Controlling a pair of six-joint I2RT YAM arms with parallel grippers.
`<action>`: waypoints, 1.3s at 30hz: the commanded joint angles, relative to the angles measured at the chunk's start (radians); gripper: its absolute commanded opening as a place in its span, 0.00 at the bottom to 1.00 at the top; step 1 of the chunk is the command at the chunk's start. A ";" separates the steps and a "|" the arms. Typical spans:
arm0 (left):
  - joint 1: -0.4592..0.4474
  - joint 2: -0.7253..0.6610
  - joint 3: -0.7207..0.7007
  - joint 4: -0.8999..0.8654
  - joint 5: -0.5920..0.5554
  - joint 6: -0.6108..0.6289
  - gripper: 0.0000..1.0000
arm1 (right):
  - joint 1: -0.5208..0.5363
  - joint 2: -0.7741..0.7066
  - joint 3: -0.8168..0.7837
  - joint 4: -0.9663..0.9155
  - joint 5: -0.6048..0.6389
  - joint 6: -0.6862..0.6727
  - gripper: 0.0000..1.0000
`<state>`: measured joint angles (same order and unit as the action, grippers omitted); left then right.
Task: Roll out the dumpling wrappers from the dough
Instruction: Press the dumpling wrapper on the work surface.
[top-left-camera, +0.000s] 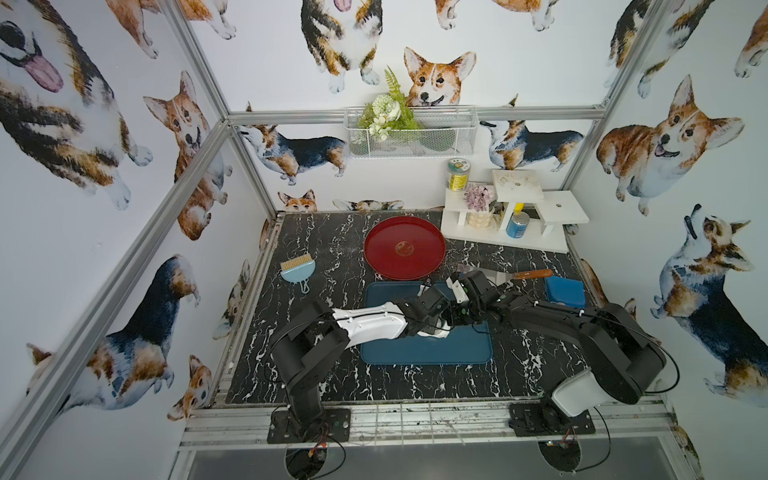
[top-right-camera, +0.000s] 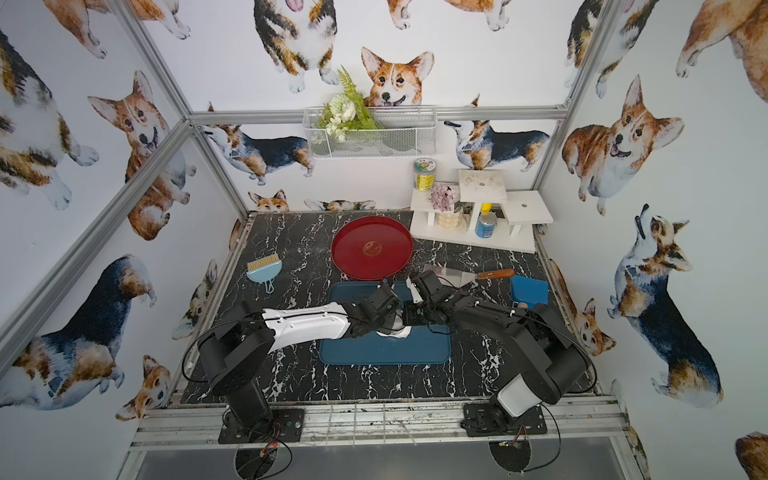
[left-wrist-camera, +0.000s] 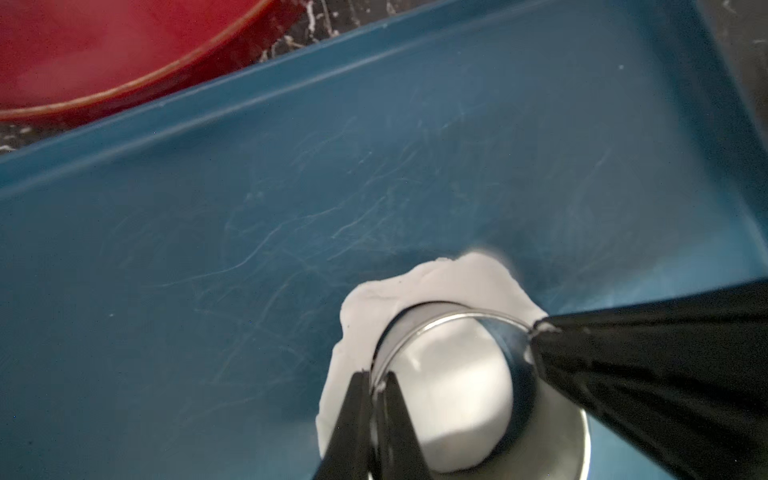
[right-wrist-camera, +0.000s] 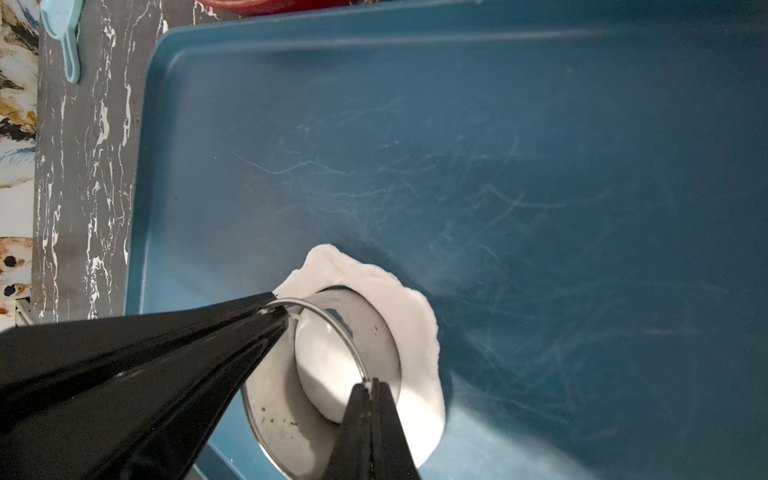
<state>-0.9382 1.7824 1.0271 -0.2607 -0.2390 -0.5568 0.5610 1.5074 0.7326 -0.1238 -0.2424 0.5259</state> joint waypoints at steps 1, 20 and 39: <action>-0.016 0.002 -0.022 -0.176 0.114 0.010 0.00 | -0.016 -0.004 -0.035 -0.146 0.161 -0.013 0.00; 0.025 -0.042 -0.090 -0.054 0.077 0.035 0.00 | 0.030 0.095 0.037 -0.093 0.184 -0.001 0.00; 0.074 -0.117 -0.188 -0.024 -0.026 0.052 0.00 | 0.070 0.164 0.066 0.019 0.136 0.053 0.00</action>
<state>-0.8768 1.6722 0.8734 -0.1497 -0.2852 -0.5690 0.6220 1.6314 0.7906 0.0212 -0.2569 0.5499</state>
